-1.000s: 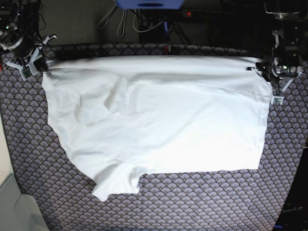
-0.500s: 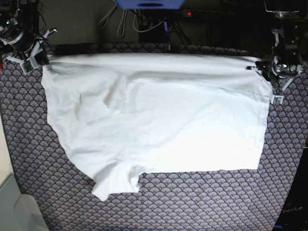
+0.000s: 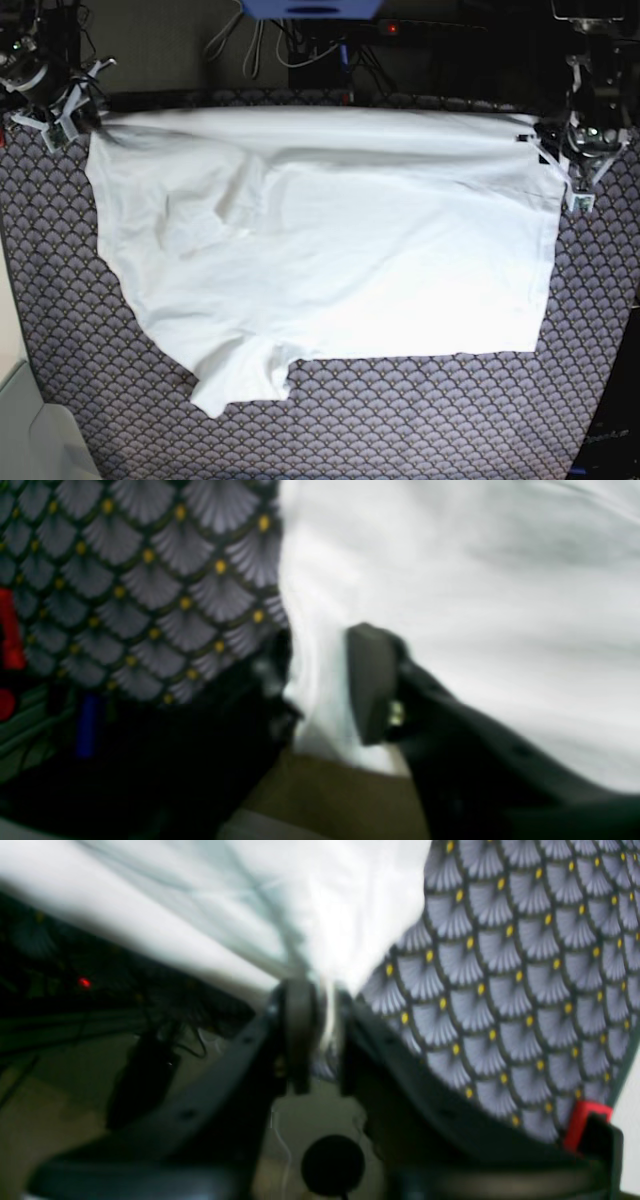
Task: Fold the T-shirt properly
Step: 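Stretch the held edge taut and lay the shirt flat, then release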
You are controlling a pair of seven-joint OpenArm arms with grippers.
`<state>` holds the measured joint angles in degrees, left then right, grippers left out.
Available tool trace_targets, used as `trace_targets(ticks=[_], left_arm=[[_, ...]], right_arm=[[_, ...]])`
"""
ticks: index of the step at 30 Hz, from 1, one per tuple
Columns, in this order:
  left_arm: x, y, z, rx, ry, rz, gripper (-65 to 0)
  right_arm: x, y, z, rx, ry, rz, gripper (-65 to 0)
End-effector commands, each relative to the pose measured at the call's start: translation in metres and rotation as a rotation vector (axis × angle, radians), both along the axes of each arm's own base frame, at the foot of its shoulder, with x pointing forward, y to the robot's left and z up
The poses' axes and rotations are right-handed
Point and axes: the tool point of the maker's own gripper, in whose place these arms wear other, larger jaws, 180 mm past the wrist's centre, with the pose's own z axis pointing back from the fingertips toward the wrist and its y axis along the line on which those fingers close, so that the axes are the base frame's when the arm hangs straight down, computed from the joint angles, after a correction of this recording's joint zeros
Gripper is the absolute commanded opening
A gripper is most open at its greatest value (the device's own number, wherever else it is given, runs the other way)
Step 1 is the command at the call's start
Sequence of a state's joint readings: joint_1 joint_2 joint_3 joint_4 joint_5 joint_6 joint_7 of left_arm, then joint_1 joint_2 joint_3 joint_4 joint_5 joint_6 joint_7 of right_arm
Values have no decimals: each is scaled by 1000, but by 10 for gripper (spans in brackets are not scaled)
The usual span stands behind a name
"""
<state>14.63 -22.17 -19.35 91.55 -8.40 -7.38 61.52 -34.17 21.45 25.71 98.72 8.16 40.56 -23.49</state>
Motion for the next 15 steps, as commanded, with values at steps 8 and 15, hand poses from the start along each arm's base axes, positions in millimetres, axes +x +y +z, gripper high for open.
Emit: trace_targets(ticks=[8, 15], left_arm=[[1, -8, 23, 28, -32, -50, -210], [8, 15, 60, 71, -140, 15, -210]], right_arm=[[-2, -10, 9, -30, -12, -2, -374], [-5, -28, 18, -65, -26, -38, -370]])
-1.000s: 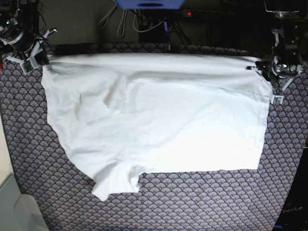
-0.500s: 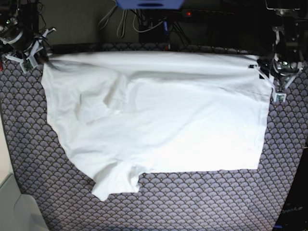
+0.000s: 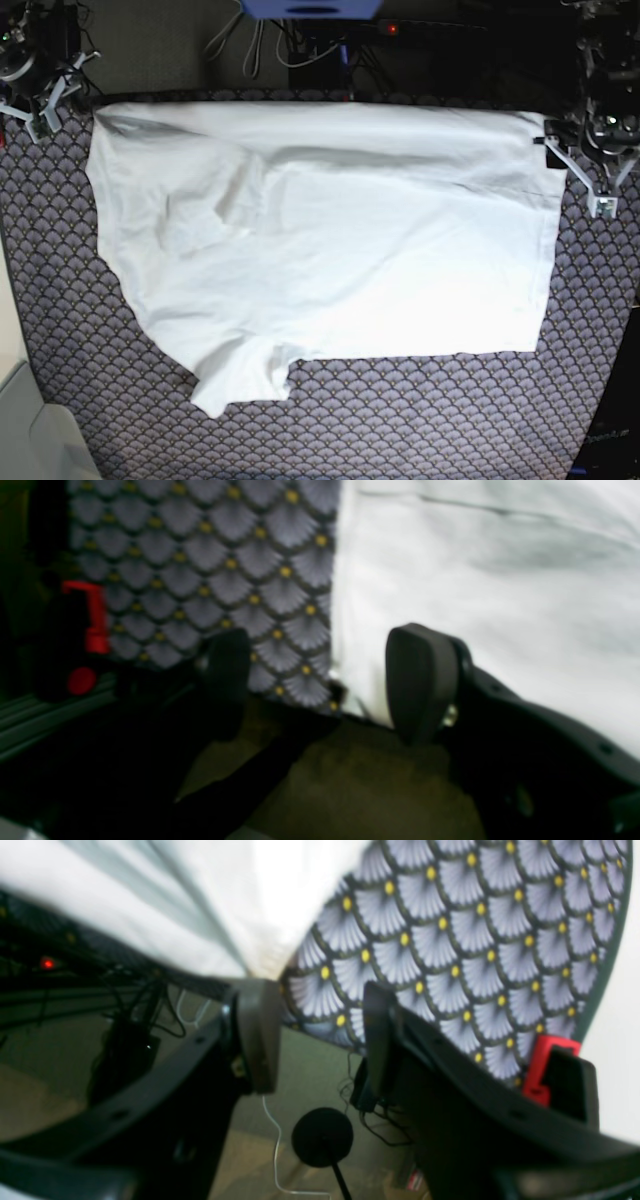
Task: Fold the T-shirt properly
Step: 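Stretch the held edge taut and lay the shirt flat, then release, then reach both grippers to the shirt's side edges near the hem and grasp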
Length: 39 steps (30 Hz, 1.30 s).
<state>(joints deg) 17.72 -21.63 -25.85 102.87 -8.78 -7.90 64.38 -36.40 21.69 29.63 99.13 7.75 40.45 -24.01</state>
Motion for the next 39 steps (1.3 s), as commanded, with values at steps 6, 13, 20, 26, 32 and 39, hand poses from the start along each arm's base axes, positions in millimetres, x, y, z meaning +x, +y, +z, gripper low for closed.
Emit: trace_targets(ticks=[6, 13, 20, 26, 32, 39], left_arm=[[22, 22, 39, 52, -132, 42, -210], [88, 21, 93, 43, -336, 51, -210], [155, 10, 110, -110, -457, 120, -210], [201, 3, 97, -163, -547, 98, -210], [230, -15, 64, -128, -583, -20, -210], [249, -1, 32, -158, -615, 34, -210]], right_arm=[[18, -21, 31, -59, -91, -12, -369], [114, -3, 90, -63, -361, 47, -369], [218, 1, 110, -96, -363, 25, -369], [275, 23, 78, -47, -277, 39, -369], [305, 47, 46, 40, -224, 55, -363], [328, 33, 22, 154, -243, -98, -291]])
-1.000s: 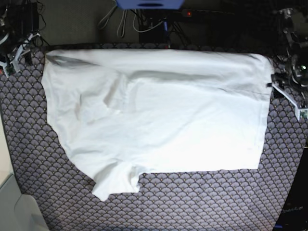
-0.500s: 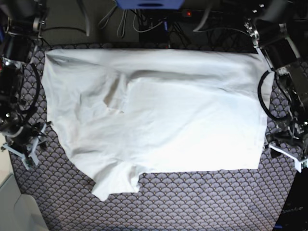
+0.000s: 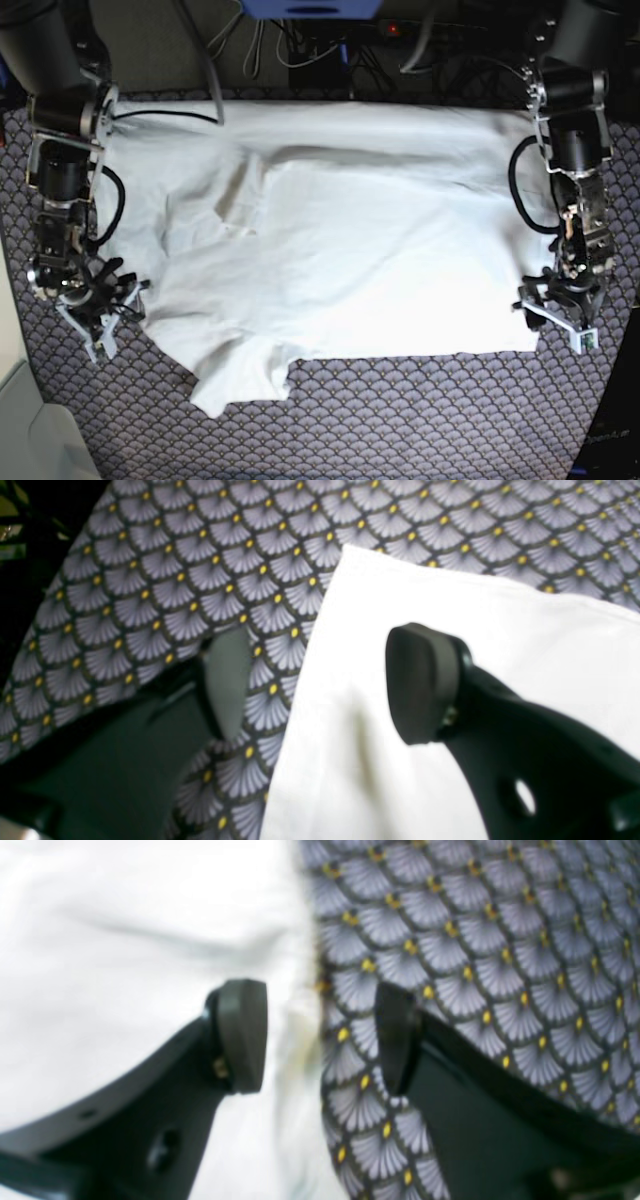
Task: Fold the T-shirt properly
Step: 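Reach both grippers to the shirt's side edges near the hem and grasp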
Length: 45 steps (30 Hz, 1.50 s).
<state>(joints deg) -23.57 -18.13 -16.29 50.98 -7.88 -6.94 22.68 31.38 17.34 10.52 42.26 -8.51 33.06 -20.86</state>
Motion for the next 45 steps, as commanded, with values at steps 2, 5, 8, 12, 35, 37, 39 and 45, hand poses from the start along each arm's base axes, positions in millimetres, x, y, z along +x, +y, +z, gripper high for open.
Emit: trace_targets(ticks=[2, 5, 8, 12, 35, 37, 39, 45], left_arm=[[14, 8, 17, 7, -57, 8, -210], [19, 10, 12, -6, -66, 18, -210], [24, 4, 6, -4, -44, 3, -210], [28, -4, 3, 15, -47, -24, -210], [43, 2, -12, -24, -38, 19, -207], [42, 3, -17, -27, -44, 28, -207], [40, 1, -23, -31, -53, 33, -207], [35, -9, -36, -51, -38, 32, -207]], right_arm=[[17, -11, 20, 12, -89, -33, -285], [16, -12, 13, 41, -115, -48, -285], [14, -12, 5, 58, -115, -64, -285], [13, -10, -3, 89, -119, -73, -285], [5, 21, -26, 50, -60, 47, -650], [5, 21, -26, 50, -59, 47, -650], [5, 21, -26, 50, -59, 47, -650], [5, 21, -26, 50, -60, 47, -650]])
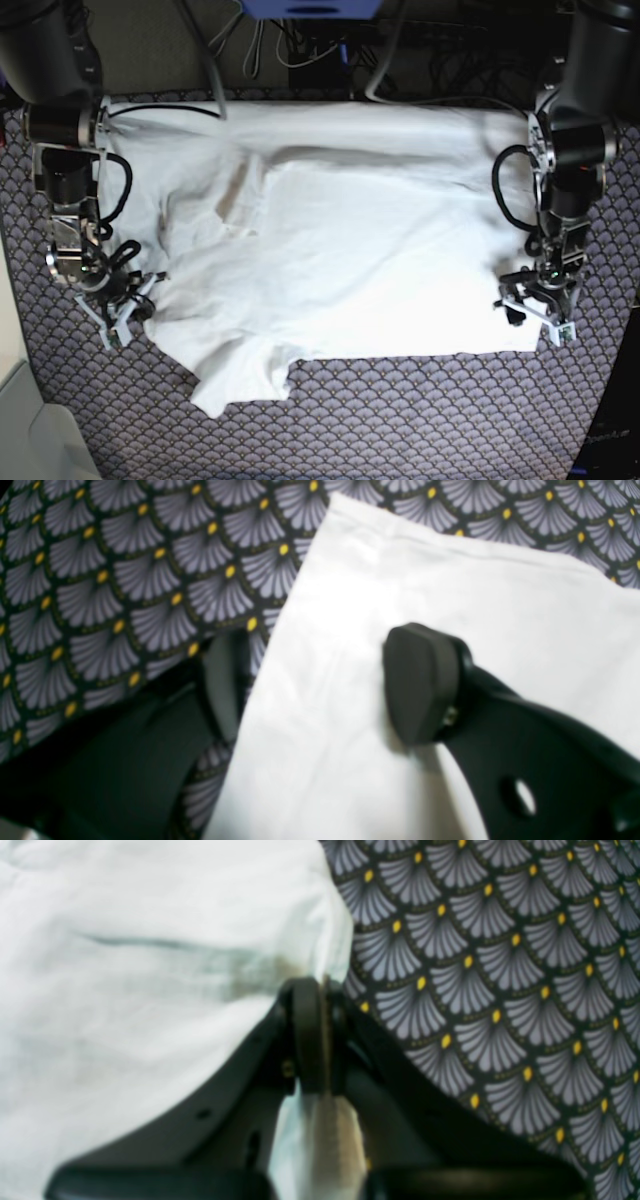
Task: Fold the T-shirt properly
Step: 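Reach both grippers to the shirt's side edges near the hem and grasp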
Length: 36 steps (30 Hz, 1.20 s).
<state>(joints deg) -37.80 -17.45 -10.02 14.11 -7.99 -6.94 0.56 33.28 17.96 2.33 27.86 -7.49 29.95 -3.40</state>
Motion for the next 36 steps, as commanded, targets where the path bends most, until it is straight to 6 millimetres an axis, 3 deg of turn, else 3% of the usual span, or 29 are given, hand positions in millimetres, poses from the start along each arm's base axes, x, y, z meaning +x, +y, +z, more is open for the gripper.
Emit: trace_targets(ticks=[1, 7, 9, 12, 16, 19, 22, 31, 36], left_arm=[[16, -1, 19, 1, -52, -2, -207], [14, -3, 17, -1, -47, -6, -213], [14, -3, 17, -1, -47, -6, -246], [14, -3, 16, -1, -45, -6, -392], [13, -2, 15, -2, -40, -4, -650], [12, 1, 16, 0, -39, 0, -627], [12, 3, 16, 2, -37, 2, -647], [11, 16, 22, 11, -47, 20, -644], [6, 14, 14, -6, 13, 17, -644]], right_arm=[[5, -2, 6, -17, 1, 6, -650], [6, -2, 7, -17, -1, 6, -650], [6, -3, 7, -17, -2, 7, -650], [5, -4, 7, -19, -1, 7, -650], [4, -5, 7, -20, 0, 7, -650], [4, -5, 7, -19, 1, 9, -650], [12, -4, 22, -30, -51, 16, -650], [3, 6, 48, -46, -164, 54, -650], [0, -7, 59, -36, -166, 28, -650]])
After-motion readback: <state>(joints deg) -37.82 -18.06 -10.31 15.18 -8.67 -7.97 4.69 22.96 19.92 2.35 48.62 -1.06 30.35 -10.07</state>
